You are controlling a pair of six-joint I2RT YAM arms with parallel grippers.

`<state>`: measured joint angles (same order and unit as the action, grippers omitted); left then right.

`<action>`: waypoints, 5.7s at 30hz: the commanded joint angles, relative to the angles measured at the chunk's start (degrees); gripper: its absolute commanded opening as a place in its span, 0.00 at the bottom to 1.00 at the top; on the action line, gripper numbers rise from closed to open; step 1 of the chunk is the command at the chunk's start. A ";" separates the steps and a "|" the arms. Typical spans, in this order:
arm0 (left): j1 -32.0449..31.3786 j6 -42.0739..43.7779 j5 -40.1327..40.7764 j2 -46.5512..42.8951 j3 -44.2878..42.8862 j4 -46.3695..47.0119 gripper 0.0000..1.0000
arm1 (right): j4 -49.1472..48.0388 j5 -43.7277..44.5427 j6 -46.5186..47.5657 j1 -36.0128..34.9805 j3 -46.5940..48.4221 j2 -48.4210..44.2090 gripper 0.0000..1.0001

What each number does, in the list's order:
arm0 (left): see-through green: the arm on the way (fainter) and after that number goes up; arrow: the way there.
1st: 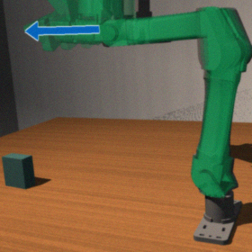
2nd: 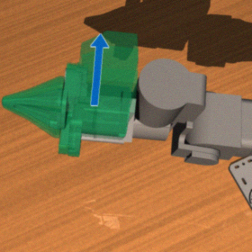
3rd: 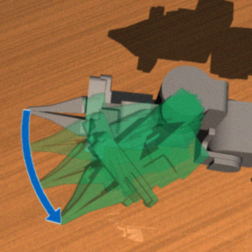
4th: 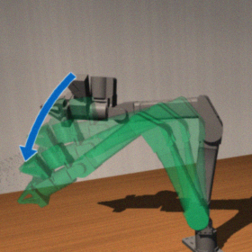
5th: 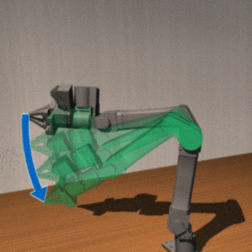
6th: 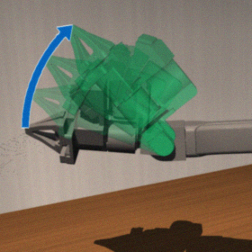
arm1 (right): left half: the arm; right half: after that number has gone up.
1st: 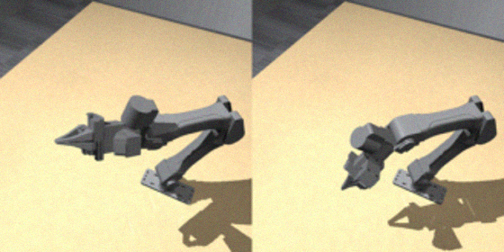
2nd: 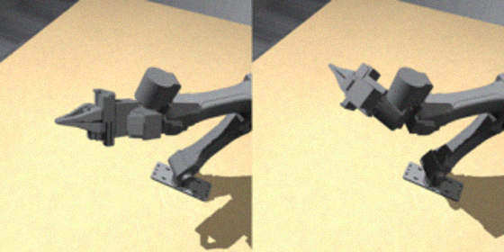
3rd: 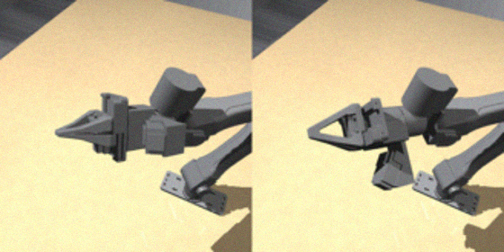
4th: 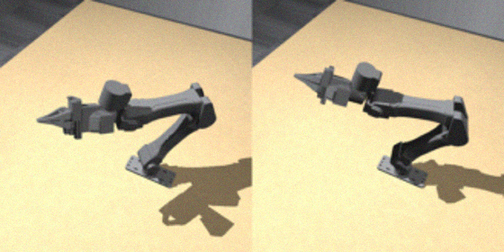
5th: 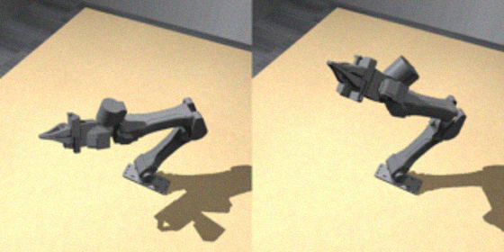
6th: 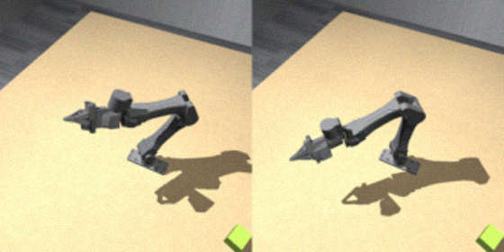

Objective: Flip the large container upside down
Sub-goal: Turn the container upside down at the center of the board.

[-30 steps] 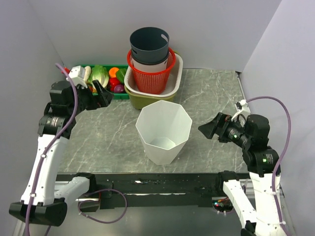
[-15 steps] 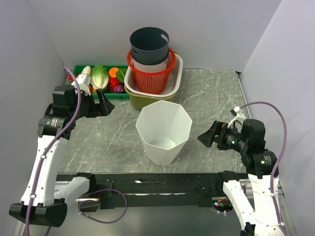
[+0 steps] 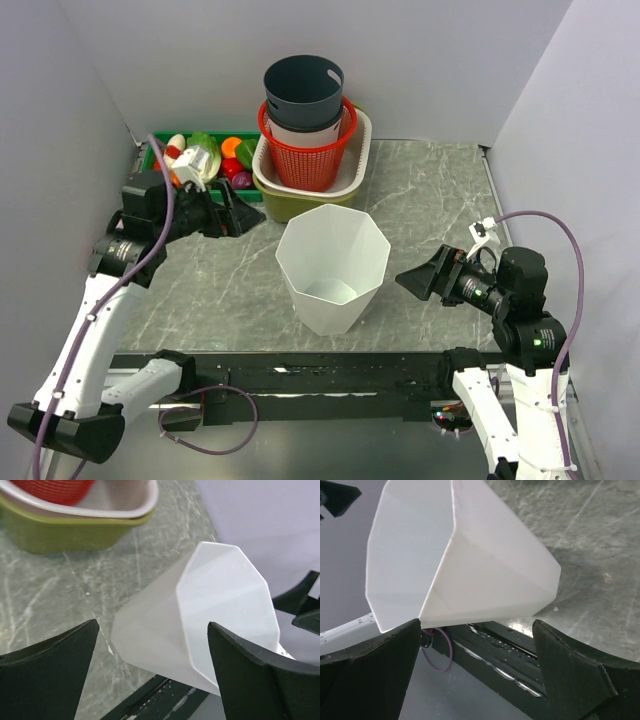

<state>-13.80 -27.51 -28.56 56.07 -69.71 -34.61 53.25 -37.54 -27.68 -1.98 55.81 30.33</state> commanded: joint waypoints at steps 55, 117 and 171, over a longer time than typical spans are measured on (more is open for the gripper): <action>-27.33 -9.40 32.16 13.63 -0.08 -2.75 0.01 | 0.53 -2.71 -1.41 0.22 -4.22 -2.11 1.00; -23.90 -23.65 28.29 20.30 41.41 27.23 0.50 | -10.99 31.90 -3.78 -31.94 10.46 34.88 1.00; -20.83 -24.70 44.63 -1.39 30.17 -2.12 0.96 | -8.34 49.93 -4.13 -51.20 14.41 45.70 1.00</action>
<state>-35.03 -52.99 11.79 59.37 -34.63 -30.76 47.07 12.27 -32.84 -53.93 70.70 78.70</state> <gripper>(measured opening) 0.964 0.995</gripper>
